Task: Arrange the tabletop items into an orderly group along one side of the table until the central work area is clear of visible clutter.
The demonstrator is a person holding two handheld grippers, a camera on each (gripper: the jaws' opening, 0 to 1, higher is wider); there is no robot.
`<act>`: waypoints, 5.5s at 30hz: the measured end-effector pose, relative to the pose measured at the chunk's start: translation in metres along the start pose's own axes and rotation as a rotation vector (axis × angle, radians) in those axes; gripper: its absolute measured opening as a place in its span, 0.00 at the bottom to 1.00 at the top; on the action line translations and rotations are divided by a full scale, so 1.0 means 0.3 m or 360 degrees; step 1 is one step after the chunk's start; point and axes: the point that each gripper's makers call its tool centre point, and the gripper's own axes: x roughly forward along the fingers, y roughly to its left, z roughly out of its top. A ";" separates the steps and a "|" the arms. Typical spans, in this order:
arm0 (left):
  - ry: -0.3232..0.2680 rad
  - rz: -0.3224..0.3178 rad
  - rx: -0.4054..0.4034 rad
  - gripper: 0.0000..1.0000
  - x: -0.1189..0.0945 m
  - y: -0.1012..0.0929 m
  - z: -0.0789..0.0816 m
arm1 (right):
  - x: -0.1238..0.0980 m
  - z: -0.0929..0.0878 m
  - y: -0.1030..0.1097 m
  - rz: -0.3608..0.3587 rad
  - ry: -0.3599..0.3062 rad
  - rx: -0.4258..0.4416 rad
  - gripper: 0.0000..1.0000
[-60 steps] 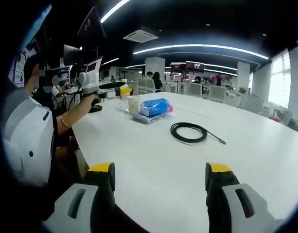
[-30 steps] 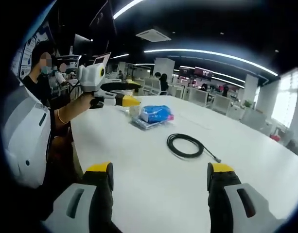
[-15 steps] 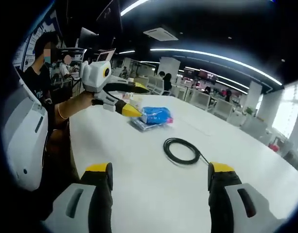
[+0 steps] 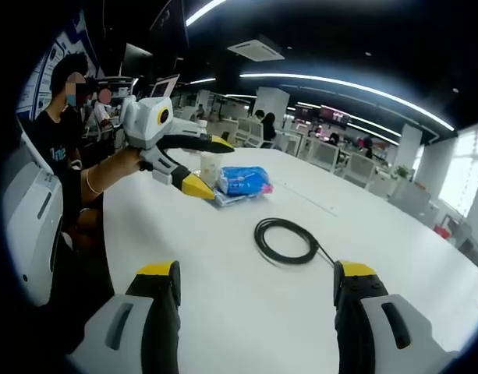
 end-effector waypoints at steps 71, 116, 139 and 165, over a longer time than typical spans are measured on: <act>0.0308 -0.0211 -0.0117 0.72 0.254 -0.026 -0.253 | 0.386 -0.137 -0.196 0.0022 -0.0064 0.0359 0.79; 0.0410 -0.0402 -0.0172 0.66 0.345 -0.035 -0.322 | 0.558 -0.211 -0.239 0.0124 0.0045 0.0317 0.75; 0.0405 -0.0653 -0.0293 0.52 0.376 -0.095 -0.332 | 0.576 -0.203 -0.200 0.0217 -0.0002 0.0288 0.71; 0.0444 -0.0622 -0.0355 0.48 0.368 -0.112 -0.331 | 0.579 -0.204 -0.195 0.0198 0.0000 0.0303 0.70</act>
